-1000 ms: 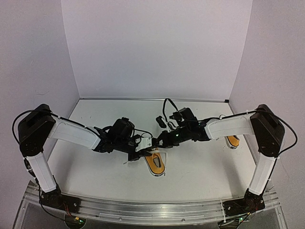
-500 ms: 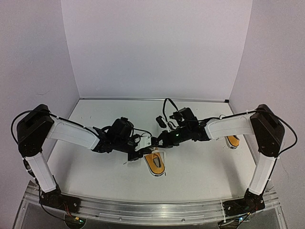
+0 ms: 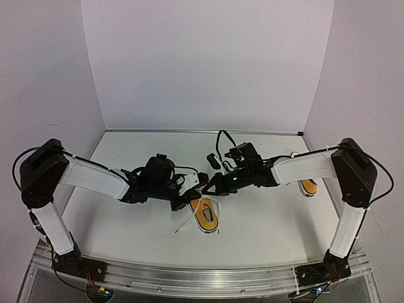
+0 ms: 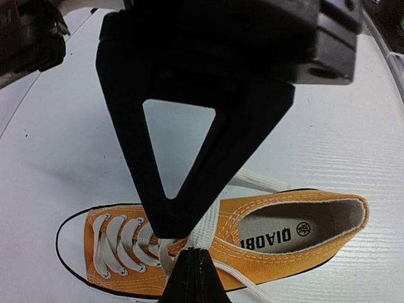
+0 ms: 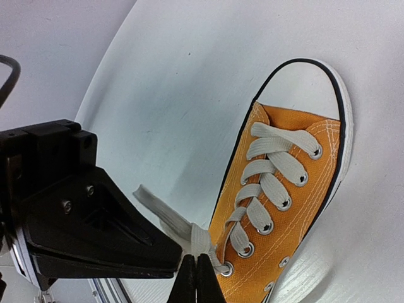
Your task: Tie the shoes
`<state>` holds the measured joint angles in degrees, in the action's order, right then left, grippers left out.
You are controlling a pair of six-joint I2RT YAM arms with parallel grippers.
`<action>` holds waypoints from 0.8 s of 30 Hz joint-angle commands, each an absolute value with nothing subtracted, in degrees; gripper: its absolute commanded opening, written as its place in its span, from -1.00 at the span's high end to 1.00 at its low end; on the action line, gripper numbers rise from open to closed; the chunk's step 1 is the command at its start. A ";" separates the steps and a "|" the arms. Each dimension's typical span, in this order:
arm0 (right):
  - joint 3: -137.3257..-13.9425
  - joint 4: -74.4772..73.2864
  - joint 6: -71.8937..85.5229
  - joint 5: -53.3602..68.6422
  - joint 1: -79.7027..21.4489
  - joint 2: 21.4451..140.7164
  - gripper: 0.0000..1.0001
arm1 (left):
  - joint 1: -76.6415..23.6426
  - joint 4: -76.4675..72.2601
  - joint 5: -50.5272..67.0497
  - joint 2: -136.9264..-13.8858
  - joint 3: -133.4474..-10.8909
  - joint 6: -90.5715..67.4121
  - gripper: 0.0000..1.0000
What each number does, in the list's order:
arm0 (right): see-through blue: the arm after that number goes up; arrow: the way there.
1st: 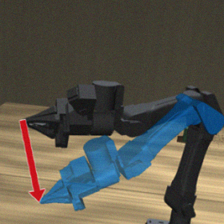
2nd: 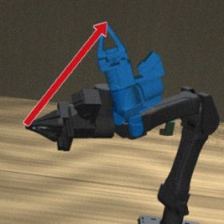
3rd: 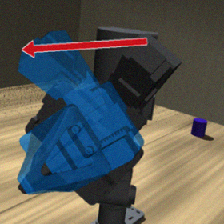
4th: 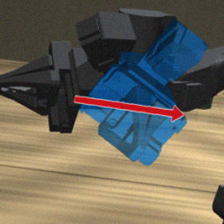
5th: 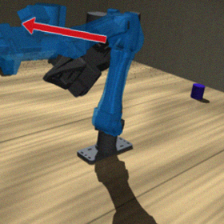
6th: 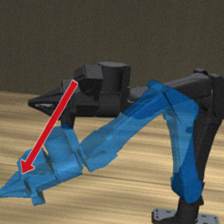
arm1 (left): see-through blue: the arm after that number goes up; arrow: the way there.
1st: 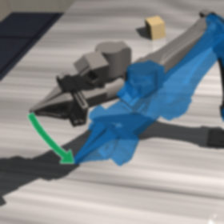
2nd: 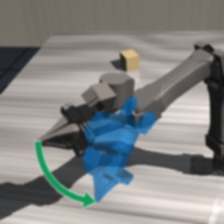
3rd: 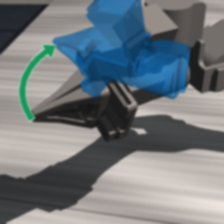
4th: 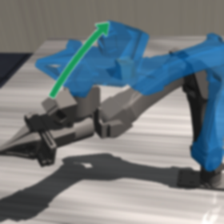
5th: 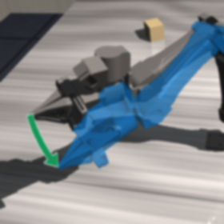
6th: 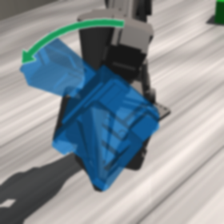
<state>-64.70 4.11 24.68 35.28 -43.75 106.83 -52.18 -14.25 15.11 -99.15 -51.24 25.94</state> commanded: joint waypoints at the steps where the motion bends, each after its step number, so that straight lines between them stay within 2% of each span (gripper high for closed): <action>1: -64.20 7.18 25.40 36.14 -43.55 104.68 1.00 | -51.81 -18.51 12.97 -101.17 -52.45 21.18 1.00; 16: -62.70 11.89 28.55 39.86 -43.61 104.94 1.00 | -50.51 -30.76 15.66 -105.87 -50.70 9.34 1.00; 24: -61.73 14.70 30.52 41.99 -43.86 106.03 1.00 | -49.33 -47.98 20.79 -110.47 -46.43 -1.08 1.00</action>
